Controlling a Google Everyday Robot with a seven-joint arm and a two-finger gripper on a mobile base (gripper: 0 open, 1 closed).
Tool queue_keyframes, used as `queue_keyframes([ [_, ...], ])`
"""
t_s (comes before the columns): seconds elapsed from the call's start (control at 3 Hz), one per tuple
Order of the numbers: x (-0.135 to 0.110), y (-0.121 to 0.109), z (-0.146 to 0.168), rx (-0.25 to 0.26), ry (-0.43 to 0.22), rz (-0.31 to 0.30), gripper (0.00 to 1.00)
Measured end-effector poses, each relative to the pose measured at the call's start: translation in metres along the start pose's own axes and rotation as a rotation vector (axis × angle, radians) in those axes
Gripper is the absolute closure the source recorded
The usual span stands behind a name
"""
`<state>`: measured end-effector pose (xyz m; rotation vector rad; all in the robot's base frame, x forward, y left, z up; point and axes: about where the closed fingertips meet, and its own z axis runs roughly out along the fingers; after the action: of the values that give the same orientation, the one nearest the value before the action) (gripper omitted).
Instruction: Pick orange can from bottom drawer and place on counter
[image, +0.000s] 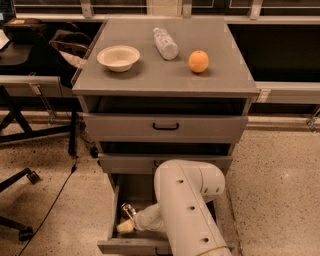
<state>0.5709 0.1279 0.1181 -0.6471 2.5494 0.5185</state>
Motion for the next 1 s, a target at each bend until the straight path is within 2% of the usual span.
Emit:
queue_keyframes([
  [0.33, 0.0, 0.0, 0.0, 0.0, 0.0, 0.0, 0.21],
  [1.0, 0.0, 0.0, 0.0, 0.0, 0.0, 0.0, 0.67],
])
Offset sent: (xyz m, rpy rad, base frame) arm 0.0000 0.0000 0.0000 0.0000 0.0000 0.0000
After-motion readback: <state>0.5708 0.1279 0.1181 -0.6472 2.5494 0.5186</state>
